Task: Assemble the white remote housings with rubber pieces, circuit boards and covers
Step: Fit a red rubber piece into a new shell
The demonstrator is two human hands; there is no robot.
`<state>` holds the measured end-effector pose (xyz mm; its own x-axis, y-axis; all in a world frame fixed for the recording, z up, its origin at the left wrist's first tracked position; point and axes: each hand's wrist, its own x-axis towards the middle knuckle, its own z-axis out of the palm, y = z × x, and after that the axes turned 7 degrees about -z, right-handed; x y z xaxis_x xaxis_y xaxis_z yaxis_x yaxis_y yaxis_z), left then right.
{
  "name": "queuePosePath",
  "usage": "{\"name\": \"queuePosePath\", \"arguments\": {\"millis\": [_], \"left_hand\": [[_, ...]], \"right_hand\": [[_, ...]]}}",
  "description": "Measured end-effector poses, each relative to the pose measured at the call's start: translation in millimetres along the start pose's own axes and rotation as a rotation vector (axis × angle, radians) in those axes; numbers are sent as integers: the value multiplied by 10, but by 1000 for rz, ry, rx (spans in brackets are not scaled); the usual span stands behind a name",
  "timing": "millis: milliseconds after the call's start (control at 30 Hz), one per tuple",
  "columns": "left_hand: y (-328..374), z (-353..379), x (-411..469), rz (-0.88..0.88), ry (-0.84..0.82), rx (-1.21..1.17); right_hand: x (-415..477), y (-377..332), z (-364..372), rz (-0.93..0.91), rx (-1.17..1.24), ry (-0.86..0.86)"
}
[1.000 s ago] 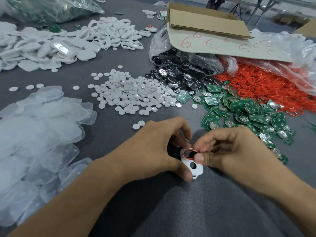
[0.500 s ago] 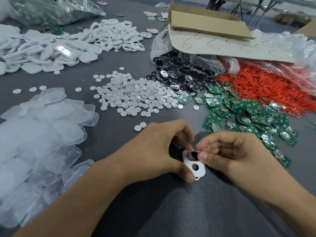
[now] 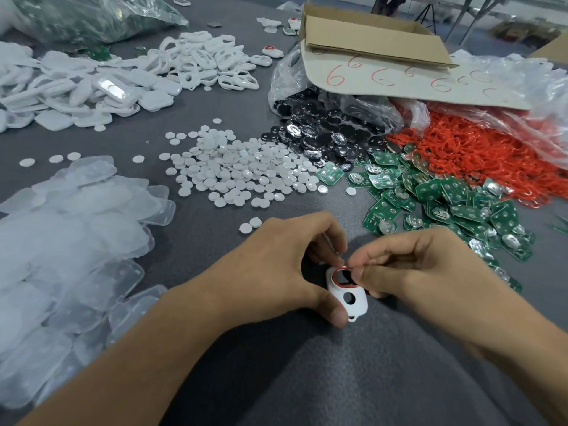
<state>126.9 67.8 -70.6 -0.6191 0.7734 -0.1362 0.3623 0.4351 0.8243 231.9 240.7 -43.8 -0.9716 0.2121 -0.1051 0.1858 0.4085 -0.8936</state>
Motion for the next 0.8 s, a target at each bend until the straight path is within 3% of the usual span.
{"name": "queuePosePath", "arguments": {"millis": [233,400,567,667,800], "left_hand": [[5,-3,-7,11,22,-3],[15,-12,-6,6,16,6],[16,-6,-10,-13,11,-4],[21,-8,-11,-15,4,-11],[25,-11,-4,-20,1,-17]], "right_hand": [[57,-69,-32,13,-30,-62],[-46,-65,-9,-167,-341,-5],[-75,-50,-17,-360,-627,-53],[25,-154,-50,-277,-618,-100],[340,-321,-154,-70,-587,-347]]}}
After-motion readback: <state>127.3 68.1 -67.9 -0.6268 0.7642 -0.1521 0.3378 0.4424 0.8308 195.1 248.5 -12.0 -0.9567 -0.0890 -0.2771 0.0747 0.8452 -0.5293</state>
